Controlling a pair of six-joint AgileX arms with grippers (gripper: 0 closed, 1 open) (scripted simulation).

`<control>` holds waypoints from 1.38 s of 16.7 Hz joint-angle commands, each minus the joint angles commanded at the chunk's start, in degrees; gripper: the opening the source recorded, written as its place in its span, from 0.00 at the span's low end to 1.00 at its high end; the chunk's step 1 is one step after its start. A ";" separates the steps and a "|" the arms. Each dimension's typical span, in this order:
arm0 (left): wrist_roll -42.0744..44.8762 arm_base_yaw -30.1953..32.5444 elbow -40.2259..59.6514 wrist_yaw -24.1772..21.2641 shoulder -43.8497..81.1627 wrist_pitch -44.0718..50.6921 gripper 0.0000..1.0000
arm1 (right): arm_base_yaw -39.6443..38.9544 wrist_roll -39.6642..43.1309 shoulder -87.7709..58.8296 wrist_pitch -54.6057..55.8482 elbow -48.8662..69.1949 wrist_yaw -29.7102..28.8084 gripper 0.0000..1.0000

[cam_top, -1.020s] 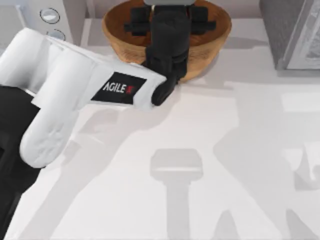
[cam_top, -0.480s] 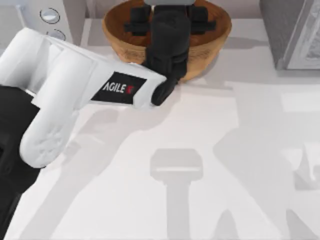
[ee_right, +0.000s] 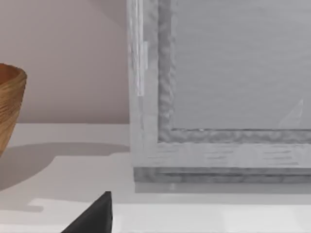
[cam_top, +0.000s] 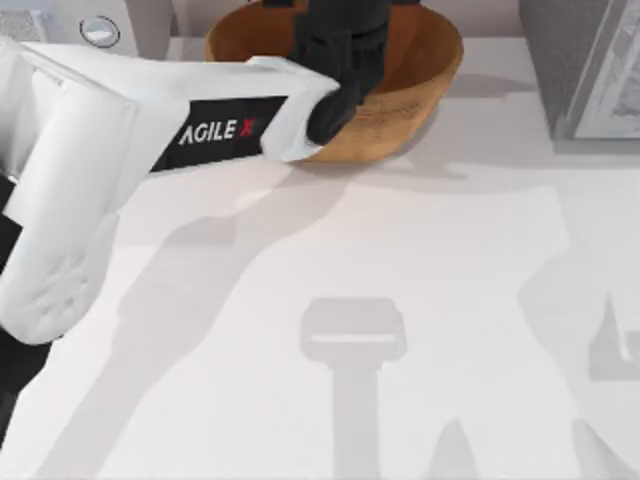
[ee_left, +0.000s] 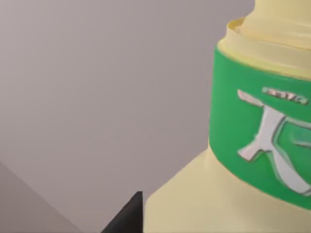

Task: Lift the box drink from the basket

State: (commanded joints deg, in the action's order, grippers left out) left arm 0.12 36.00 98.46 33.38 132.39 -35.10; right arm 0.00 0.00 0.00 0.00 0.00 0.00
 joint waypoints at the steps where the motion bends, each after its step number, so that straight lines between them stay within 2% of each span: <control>1: 0.02 0.01 1.36 0.02 -1.07 2.32 0.00 | 0.00 0.00 0.00 0.00 0.00 0.00 1.00; 7: 0.18 0.22 7.42 -0.05 -5.80 13.49 0.00 | 0.00 0.00 0.00 0.00 0.00 0.00 1.00; 14: 0.34 -0.01 7.10 -0.16 -6.32 14.25 0.00 | 0.00 0.00 0.00 0.00 0.00 0.00 1.00; 18: 0.55 -2.28 -0.31 -2.40 -13.95 16.31 0.00 | 0.00 0.00 0.00 0.00 0.00 0.00 1.00; 23: 0.23 -8.50 -18.18 -7.90 -36.12 19.68 0.00 | 0.00 0.00 0.00 0.00 0.00 0.00 1.00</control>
State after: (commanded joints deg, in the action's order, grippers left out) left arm 0.35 27.50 80.29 25.48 96.27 -15.42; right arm 0.00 0.00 0.00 0.00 0.00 0.00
